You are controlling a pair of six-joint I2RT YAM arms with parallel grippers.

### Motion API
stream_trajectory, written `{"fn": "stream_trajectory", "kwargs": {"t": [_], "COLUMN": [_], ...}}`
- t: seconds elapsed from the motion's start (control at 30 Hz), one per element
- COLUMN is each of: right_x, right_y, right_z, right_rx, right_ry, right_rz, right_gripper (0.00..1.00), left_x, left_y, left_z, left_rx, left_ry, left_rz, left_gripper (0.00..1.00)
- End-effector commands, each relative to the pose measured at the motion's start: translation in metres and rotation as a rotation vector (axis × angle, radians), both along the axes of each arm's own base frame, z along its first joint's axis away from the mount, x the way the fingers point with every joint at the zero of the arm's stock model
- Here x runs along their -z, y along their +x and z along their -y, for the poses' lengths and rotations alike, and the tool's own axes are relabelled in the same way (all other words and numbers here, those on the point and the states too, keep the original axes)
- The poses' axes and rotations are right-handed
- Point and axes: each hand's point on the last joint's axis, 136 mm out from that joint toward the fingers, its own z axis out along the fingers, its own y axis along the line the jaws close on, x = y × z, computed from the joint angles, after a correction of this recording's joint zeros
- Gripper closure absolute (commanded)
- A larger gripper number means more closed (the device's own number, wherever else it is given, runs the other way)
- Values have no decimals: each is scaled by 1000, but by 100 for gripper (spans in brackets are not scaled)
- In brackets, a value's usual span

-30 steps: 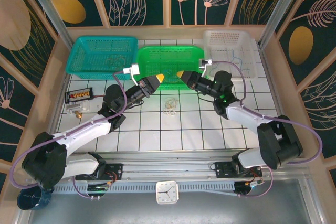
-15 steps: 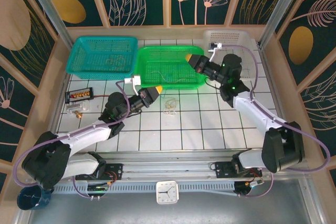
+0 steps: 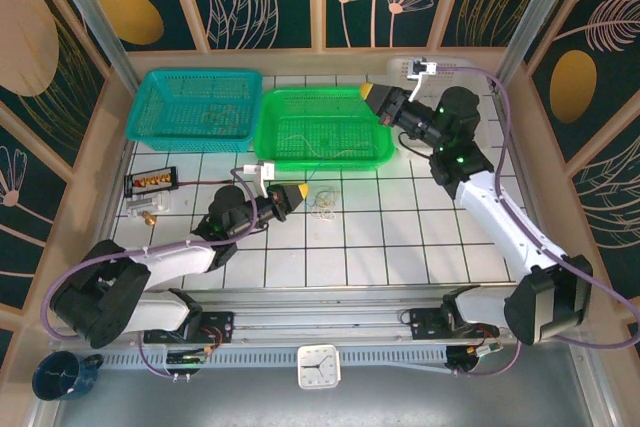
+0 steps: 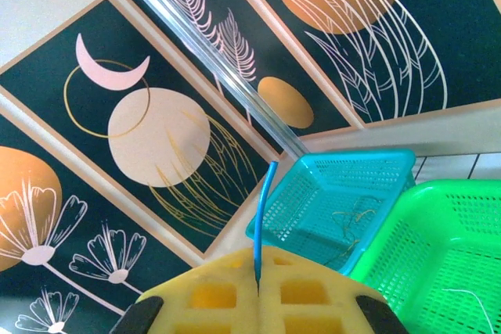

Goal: Untangle the cables

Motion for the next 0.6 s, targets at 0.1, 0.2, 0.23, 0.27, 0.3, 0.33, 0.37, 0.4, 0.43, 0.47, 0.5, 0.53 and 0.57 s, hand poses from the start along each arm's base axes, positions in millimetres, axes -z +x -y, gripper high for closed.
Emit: {"fn": "stream_trajectory", "kwargs": {"t": [0.1,0.2,0.23,0.27,0.3,0.33,0.37,0.4,0.43,0.47,0.5,0.53,0.57], "right_x": [-64,-67,-65,-62,-58,-54,-50,-45,-40,-36,-31,-27,-22], "right_y": [-23,-25,-26,-26,-27,-26,-28,-28,-27,-28,-28,-28,-28], "right_z": [15,12,10,7,3,0,-4,-7,-10,-13,-15,-17,-19], "right_rx": [39,17,6,-6,-16,-21,-31,-34,-35,-37,-37,-32,-26], "right_ry": [37,36,36,31,24,17,8,-3,-14,-29,-48,-68,-93], "right_rz": [175,178,177,170,163,159,153,148,145,145,145,148,153], "right_gripper": [100,100,100,100,100,100,100,100,100,100,100,100,100], "left_x": [15,11,8,5,0,-3,-8,-13,-16,-21,-25,-28,-32], "left_y": [3,3,4,5,5,5,6,6,6,6,6,6,6], "left_z": [0,1,1,2,2,2,2,3,4,4,4,4,4], "left_rx": [-11,-9,-10,-10,-10,-10,-12,-9,-6,-6,-3,-4,-3], "left_ry": [53,43,37,32,26,22,17,13,11,9,9,11,15], "left_rz": [12,16,22,29,37,45,57,67,76,85,96,104,118], "left_gripper": [100,100,100,100,100,100,97,94,90,85,81,75,67]}}
